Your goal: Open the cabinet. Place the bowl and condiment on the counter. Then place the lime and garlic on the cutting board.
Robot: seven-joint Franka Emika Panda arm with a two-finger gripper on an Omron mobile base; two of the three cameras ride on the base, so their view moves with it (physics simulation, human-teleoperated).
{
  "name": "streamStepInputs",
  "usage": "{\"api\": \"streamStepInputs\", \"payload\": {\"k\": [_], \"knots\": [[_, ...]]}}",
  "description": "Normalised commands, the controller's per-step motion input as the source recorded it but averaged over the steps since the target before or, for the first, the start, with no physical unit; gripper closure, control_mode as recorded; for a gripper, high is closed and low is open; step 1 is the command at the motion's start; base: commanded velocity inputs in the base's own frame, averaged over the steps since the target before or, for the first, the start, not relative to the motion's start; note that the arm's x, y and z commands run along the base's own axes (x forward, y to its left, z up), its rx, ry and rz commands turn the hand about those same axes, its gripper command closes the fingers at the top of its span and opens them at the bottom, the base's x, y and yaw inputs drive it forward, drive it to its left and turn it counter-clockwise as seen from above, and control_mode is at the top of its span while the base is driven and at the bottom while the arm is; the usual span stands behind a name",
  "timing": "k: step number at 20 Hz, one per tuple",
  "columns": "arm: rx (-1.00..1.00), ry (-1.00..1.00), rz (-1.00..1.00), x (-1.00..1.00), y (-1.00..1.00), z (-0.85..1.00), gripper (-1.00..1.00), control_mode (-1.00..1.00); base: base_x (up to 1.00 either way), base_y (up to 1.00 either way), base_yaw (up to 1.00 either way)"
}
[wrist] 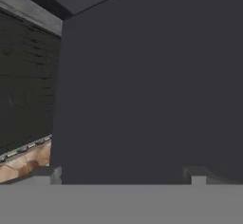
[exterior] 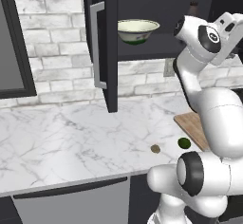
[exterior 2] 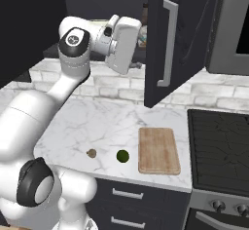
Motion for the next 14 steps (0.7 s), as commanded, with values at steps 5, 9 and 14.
{"api": "streamStepInputs", "payload": {"k": [5,9,14], "knots": [[-0.07,0.02,-0.16,-0.15,-0.37,0.0,-1.0,-1.0,0.0,0.0,0.0],[-0.05,0.01,-0.21,-0.24,-0.35,0.0,-1.0,-1.0,0.0,0.0,0.0],[-0.07,0.03,-0.15,-0.36,-0.41,0.0,-1.0,-1.0,0.0,0.0,0.0]]}}
